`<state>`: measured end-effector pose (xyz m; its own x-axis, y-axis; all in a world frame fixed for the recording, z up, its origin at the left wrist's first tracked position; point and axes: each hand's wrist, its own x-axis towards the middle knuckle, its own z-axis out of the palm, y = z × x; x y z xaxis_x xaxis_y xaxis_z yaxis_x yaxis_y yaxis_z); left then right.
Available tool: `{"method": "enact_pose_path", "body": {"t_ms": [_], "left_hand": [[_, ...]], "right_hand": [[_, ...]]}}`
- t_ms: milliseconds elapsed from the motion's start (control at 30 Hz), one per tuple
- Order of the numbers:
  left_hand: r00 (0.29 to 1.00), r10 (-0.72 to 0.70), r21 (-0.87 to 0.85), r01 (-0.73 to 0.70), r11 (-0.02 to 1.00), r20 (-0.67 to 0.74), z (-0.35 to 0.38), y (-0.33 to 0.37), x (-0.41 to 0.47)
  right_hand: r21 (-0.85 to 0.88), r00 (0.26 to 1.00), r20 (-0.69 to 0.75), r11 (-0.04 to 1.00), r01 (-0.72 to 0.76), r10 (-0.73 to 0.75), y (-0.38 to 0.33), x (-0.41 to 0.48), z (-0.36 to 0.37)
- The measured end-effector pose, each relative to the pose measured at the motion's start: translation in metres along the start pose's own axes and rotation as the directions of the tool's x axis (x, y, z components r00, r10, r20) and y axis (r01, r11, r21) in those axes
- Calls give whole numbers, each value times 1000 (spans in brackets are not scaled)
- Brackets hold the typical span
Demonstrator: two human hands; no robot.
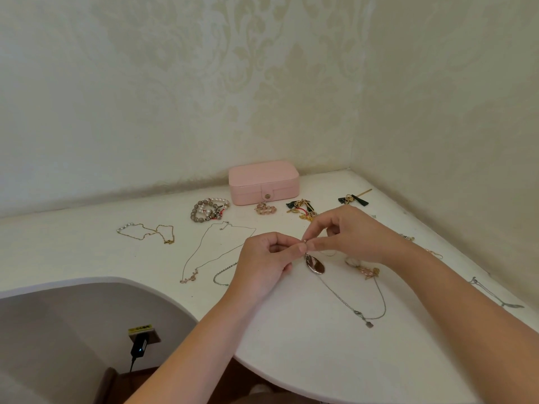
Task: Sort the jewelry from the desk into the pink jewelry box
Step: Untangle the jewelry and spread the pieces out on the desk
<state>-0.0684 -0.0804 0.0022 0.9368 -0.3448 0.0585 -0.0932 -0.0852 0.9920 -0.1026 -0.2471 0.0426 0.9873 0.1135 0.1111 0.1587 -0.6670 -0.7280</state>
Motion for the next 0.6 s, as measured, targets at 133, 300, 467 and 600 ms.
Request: {"method": "enact_pose_path", "body": {"t_ms": [133, 300, 467, 600], "left_hand": [[1000, 3, 37, -3, 999, -5, 2, 0, 0], [1000, 14, 73, -13, 997, -14, 2, 1, -1], [1000, 21, 190, -25, 981, 22, 5, 1, -2], [999, 21, 169, -29, 985, 49, 5, 1, -3]], "right_hand": [[64, 999, -30, 998, 14, -12, 3, 2, -1], [101, 999, 52, 995, 3, -8, 0, 1, 1], [93, 999, 42, 996, 5, -9, 1, 1, -1], [13, 1000, 19, 1000, 21, -21, 2, 0, -2]]}}
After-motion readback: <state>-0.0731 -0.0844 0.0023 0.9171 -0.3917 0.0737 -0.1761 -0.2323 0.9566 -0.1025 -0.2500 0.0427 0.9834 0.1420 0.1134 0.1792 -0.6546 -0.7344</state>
